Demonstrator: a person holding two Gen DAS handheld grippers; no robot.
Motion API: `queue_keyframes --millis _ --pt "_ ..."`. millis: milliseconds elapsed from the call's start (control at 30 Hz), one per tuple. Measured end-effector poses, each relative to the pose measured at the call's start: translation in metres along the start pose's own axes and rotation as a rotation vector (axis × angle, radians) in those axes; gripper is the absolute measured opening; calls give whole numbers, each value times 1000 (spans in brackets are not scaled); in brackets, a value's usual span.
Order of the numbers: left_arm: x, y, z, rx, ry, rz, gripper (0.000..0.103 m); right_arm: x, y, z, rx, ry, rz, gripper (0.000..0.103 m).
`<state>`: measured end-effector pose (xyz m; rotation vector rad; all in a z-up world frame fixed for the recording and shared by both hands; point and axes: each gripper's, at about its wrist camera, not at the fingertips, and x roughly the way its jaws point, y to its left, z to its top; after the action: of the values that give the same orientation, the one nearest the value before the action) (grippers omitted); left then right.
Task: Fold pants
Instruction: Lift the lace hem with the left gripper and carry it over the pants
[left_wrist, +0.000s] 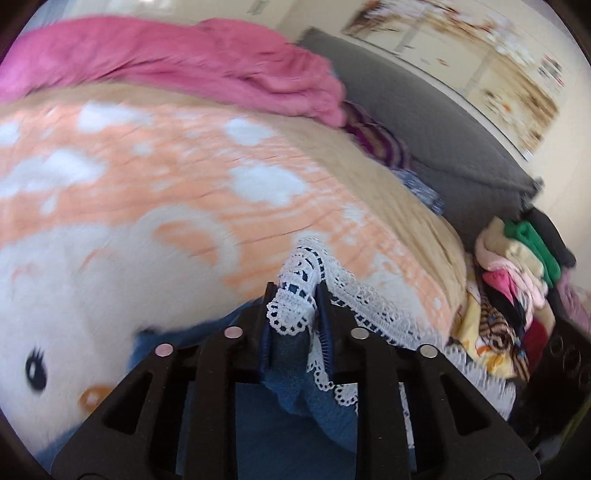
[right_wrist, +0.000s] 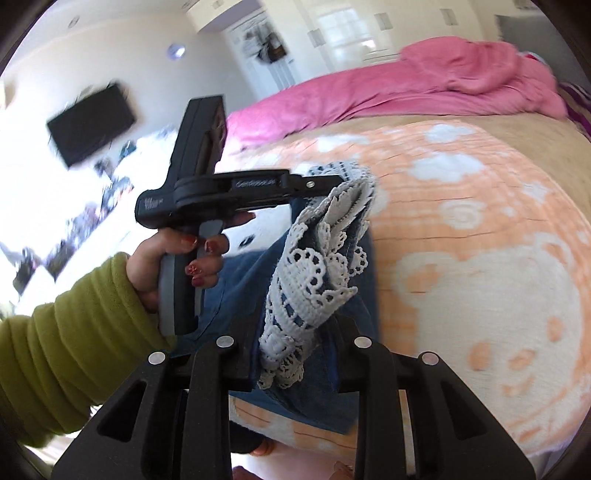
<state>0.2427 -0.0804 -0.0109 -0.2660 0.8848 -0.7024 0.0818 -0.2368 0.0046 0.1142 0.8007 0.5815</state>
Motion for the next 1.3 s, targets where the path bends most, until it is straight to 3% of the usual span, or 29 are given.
queue_keyframes --millis 133,233,300,367,500,600,667,833,900,933,1033,1167,1200,1233,1300 --pt "-7 42 -13 -159 11 63 21 42 30 -11 -120 104 -54 25" --pt "-37 59 -18 -254 -67 39 43 57 61 -16 -230 124 -52 25" --pt "-60 64 -22 -297 -108 34 48 67 76 -20 -286 138 -55 29" --pt "-80 66 -29 -310 -138 56 62 79 90 -27 -348 177 -58 34" --pt "-93 73 -50 -319 -116 90 64 84 98 -35 -348 227 33 56" --pt "-93 84 -62 -343 -77 91 64 65 84 -26 -273 218 138 63" --pt "-89 88 -66 -355 -66 89 64 53 67 -13 -220 184 146 65" --pt "-76 92 -62 -397 -62 -10 64 44 -20 40 -3 93 21 66" --pt "-66 93 -59 -404 -26 16 64 55 -52 57 83 109 -1 67" --pt "-63 92 -58 -401 -13 26 59 66 -66 66 118 136 8 67" --pt "-55 86 -56 -382 7 36 14 100 -86 82 175 195 38 67" --pt "-62 70 -51 -332 -23 39 11 128 -89 81 177 281 75 60" --pt "-66 65 -49 -311 -35 43 11 132 -90 77 170 302 94 28" --pt "-70 60 -47 -287 -48 54 11 134 -87 76 160 306 114 17" --pt "-77 49 -42 -205 -68 133 11 123 -74 80 117 245 121 15"
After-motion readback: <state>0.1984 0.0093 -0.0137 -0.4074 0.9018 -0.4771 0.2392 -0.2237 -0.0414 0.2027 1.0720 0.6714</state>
